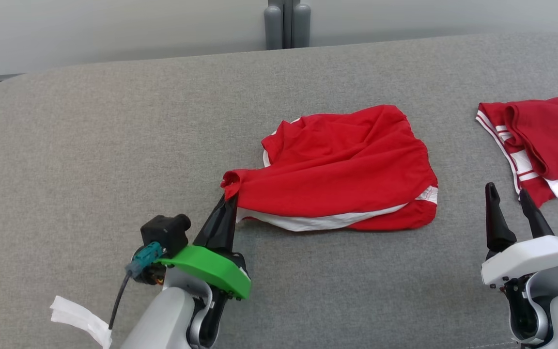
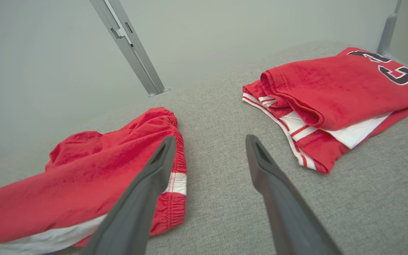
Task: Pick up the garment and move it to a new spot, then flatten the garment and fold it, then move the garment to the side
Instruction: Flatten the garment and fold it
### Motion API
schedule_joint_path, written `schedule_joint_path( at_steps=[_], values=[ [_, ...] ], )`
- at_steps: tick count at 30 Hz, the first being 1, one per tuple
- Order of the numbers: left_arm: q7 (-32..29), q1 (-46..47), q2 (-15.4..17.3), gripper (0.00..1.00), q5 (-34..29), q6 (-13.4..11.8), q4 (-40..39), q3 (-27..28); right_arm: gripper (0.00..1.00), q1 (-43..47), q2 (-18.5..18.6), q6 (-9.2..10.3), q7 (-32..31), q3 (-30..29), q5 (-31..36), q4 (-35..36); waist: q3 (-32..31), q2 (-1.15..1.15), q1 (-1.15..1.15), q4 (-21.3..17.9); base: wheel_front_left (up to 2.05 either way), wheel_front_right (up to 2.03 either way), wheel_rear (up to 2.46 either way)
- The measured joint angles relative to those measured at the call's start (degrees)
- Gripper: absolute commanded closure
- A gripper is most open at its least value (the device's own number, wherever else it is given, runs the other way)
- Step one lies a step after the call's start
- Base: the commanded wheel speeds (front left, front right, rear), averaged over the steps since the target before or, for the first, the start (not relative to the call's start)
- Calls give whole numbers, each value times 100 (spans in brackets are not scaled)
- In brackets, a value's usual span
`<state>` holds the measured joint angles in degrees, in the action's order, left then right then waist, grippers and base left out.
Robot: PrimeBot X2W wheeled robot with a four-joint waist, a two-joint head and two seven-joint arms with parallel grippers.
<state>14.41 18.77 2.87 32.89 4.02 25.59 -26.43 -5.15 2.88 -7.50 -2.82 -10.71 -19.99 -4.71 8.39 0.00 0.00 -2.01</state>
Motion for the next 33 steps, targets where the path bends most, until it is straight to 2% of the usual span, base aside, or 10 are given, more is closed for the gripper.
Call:
schedule_joint_path(
  at_steps=[3, 6, 12, 18, 19, 20, 21, 27, 33],
  values=[
    [-265, -16, 76, 100, 171, -2, -243, 82, 0, 5, -1, 0, 27, 10, -11, -46, 18, 0, 0, 15, 0, 0, 0],
    [-624, 63, 197, 100, 277, -63, -147, 165, 0, -15, -1, 0, 49, 58, -31, -96, 64, 0, 0, -22, 0, 0, 0],
    [-925, 588, 365, 100, 287, -125, 535, 249, 0, -190, -2, 0, 166, 162, -37, -149, 210, 0, 0, -215, 0, 0, 0],
    [-921, 1133, 476, 100, 261, -88, 1281, 289, 0, -319, -3, 0, 364, 159, 102, -255, 387, 0, 0, -464, 0, 0, 0],
    [-890, 1181, 482, 75, 263, -51, 1391, 287, 0, -339, -1, 0, 410, 168, 105, -268, 409, 0, 0, -504, 0, 0, 0],
    [-814, 1209, 483, 40, 263, -21, 1486, 279, 0, -341, -2, 0, 482, 193, 130, -276, 426, 0, 0, -542, 0, 0, 0],
    [-751, 1227, 479, 0, 264, 8, 1561, 286, 0, -341, -3, 0, 532, 212, 157, -289, 432, 0, 0, -568, 0, 0, 0],
    [-275, 1254, 499, 0, 277, 137, 1928, 292, 0, -321, -2, 0, 710, 331, 257, -447, 310, 0, 0, -583, 0, 0, 0],
    [24, 1062, 520, 0, 147, 152, 1768, 332, 0, -228, -5, 0, 747, 457, 319, -478, 29, 0, 0, -417, 0, 0, 0]
  ],
)
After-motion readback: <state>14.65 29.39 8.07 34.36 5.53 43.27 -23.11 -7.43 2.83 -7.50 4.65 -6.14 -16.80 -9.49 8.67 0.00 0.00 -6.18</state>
